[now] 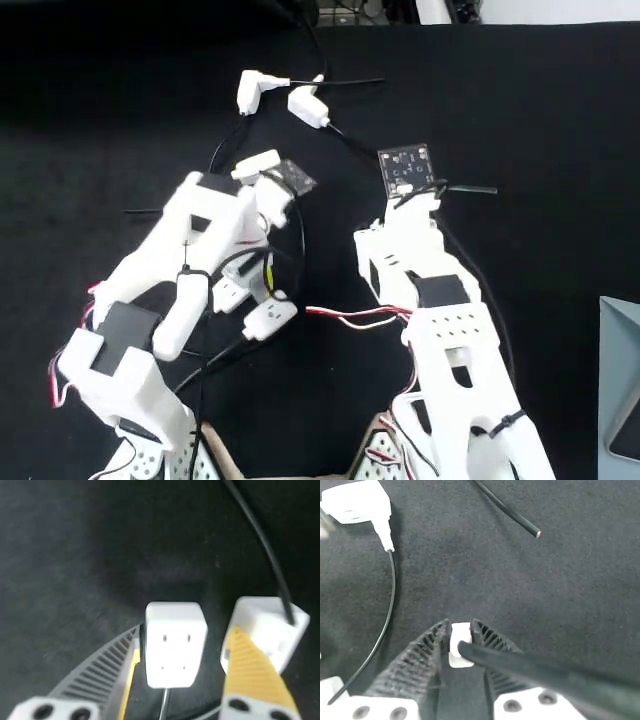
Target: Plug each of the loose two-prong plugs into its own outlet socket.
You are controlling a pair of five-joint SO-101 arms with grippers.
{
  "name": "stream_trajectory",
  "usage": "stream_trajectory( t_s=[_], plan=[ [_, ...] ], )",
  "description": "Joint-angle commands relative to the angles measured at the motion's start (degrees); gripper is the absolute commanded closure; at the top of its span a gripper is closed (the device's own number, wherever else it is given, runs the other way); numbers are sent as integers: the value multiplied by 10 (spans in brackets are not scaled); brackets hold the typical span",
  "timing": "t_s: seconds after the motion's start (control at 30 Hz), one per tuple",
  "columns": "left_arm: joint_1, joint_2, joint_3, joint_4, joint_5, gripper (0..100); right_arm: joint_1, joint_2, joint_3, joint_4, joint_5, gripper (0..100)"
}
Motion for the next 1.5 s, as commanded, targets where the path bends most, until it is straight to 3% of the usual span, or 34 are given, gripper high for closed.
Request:
stream_trajectory(
  t_s=[0.0, 0.13, 0.27, 0.43, 0.57, 0.87, 1.47],
  plan=[
    [-32, -64, -72, 70, 14, 712, 4, 0, -29, -6, 5, 986],
    [-95, -135, -100, 103, 15, 712, -11, 0, -31, -6, 5, 986],
    [-181, -184, -80, 95, 39, 712, -81, 0, -31, -5, 1, 986],
    [-268, -218, 29, 35, 91, 712, -188, 2, -36, -6, -1, 986],
    [-324, -224, 146, -59, 108, 712, -258, 3, -48, -14, -25, 986],
    [-352, -226, 292, -211, 173, 712, -338, 103, -59, -124, -47, 986],
    [-352, -226, 300, -218, 173, 712, -345, 247, -83, -203, -43, 986]
  ],
)
